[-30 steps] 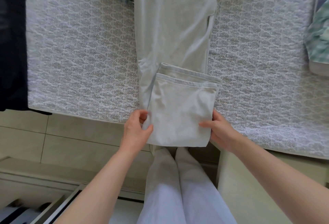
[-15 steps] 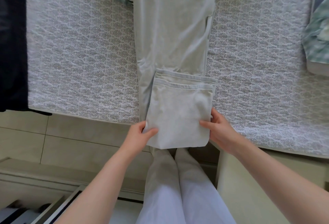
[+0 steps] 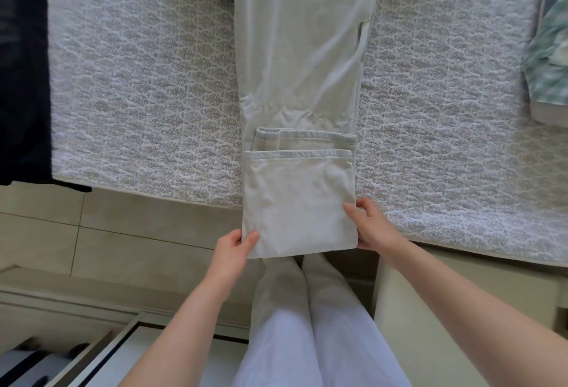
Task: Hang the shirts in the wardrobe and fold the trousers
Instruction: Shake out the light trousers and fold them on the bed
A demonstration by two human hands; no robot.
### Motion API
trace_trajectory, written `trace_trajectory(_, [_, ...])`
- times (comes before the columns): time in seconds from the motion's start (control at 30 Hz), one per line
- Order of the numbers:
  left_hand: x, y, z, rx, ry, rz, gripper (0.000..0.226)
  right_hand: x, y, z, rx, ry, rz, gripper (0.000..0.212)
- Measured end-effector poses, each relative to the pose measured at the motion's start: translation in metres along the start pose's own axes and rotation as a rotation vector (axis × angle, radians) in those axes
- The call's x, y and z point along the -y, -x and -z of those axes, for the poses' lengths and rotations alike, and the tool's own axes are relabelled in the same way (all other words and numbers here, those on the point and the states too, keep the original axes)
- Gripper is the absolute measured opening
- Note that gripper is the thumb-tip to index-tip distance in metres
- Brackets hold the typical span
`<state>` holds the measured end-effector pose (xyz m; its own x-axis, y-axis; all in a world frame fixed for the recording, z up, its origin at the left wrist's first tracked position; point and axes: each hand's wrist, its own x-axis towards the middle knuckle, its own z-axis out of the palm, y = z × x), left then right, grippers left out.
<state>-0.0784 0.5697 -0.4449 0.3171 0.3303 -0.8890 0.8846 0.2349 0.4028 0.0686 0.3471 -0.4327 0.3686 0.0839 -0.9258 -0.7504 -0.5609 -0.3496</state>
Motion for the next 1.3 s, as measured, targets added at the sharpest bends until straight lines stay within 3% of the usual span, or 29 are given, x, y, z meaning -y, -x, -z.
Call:
trace_trajectory(0.1, [-0.001,0.007,0.001,-0.007,0.057,-0.042,0.013,-0.019,0.008,0.001,0.014,0.198,0.127,0.066])
trace_trajectory(0.17, [0.000,0.010,0.001,-0.094,-0.004,-0.158,0.019,-0.034,0.012,0.000,0.029,0.232,0.222,0.090])
trace_trajectory(0.23, [0.006,0.012,0.001,-0.167,-0.202,-0.323,0.026,-0.045,0.016,-0.002,0.027,0.352,0.368,0.098])
trace_trajectory(0.33, [0.015,0.015,0.004,-0.090,-0.489,-0.531,0.026,-0.053,0.021,-0.003,0.047,0.637,0.556,0.104])
trace_trajectory(0.4, [0.019,0.017,0.006,0.002,-0.632,-0.603,0.042,-0.054,0.022,-0.004,0.082,0.747,0.533,0.099])
trace_trajectory(0.5, [0.018,0.016,0.001,0.047,-0.841,-0.559,0.074,-0.052,0.019,-0.012,0.074,0.815,0.511,0.090])
trace_trajectory(0.6, [-0.003,0.024,-0.008,-0.062,-1.038,-0.581,0.031,-0.047,0.020,-0.018,-0.015,0.969,0.566,0.093])
trace_trajectory(0.73, [-0.020,0.038,-0.010,-0.150,-0.974,-0.632,0.025,-0.030,0.036,-0.012,-0.145,1.108,0.647,0.084])
trace_trajectory(0.87, [-0.030,0.054,0.003,-0.239,-1.063,-0.668,0.062,-0.015,0.053,0.004,-0.207,1.110,0.784,0.074])
trace_trajectory(0.93, [-0.036,0.064,0.010,-0.316,-1.179,-0.861,0.075,-0.005,0.061,0.016,-0.237,1.119,0.834,0.068])
trace_trajectory(1.07, [-0.047,0.076,0.011,-0.183,-1.297,-0.984,0.075,0.007,0.070,0.039,-0.315,1.221,0.950,0.048])
trace_trajectory(1.17, [-0.051,0.079,0.013,-0.059,-1.296,-1.012,0.073,0.011,0.073,0.053,-0.156,1.296,1.054,0.043])
trace_trajectory(1.3, [-0.080,0.078,0.019,-0.017,-1.204,-0.966,0.053,0.030,0.072,0.070,-0.108,1.183,0.977,0.043])
